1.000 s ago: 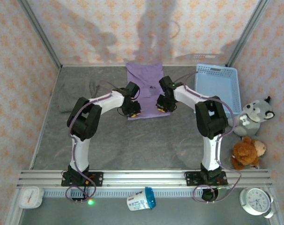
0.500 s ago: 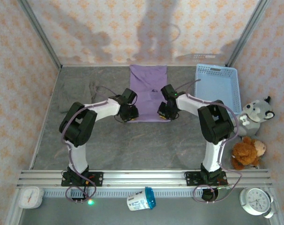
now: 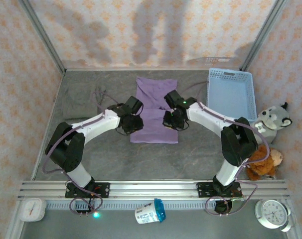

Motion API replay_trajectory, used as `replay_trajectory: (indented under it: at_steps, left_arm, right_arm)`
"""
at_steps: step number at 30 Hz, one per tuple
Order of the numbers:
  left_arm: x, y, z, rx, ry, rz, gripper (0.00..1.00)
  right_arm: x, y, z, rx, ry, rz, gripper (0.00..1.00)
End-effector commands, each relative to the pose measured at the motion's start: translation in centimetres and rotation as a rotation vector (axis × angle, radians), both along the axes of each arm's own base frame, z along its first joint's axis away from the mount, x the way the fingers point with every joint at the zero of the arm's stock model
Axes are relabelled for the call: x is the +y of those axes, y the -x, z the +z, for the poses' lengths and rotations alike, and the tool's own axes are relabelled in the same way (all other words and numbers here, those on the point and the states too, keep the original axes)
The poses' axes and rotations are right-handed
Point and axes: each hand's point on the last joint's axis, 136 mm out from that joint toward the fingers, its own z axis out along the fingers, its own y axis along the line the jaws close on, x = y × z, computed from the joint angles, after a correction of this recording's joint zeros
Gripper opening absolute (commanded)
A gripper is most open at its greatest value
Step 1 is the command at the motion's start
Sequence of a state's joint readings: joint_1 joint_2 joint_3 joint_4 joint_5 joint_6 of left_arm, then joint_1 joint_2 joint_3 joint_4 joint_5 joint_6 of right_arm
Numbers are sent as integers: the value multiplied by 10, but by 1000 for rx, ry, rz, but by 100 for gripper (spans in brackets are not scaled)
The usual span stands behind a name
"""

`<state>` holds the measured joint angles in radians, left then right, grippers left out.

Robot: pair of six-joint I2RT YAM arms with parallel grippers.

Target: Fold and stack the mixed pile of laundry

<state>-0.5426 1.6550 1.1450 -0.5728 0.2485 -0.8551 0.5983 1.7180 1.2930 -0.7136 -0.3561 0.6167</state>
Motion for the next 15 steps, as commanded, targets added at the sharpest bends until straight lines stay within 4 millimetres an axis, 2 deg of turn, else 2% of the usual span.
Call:
replay_trajectory:
  at_steps: [1,3,6,10,15]
  left_arm:
    - [5,-15,-3,-11,-64,8,12]
    - [3,-20,-13,2,-81,5,10]
    - [8,-19,-32,38,-129,6,10]
    - [19,-7,-56,94,-186,3,10]
    - [32,13,-81,156,-228,-1,10]
  right_arm:
    - [24,-1,-5,12,-4,62,10]
    - [39,1,-13,21,-16,93,10]
    - [46,8,-36,65,-18,81,9]
    - [31,16,-65,100,33,28,8]
    - [3,30,-87,133,132,-4,8]
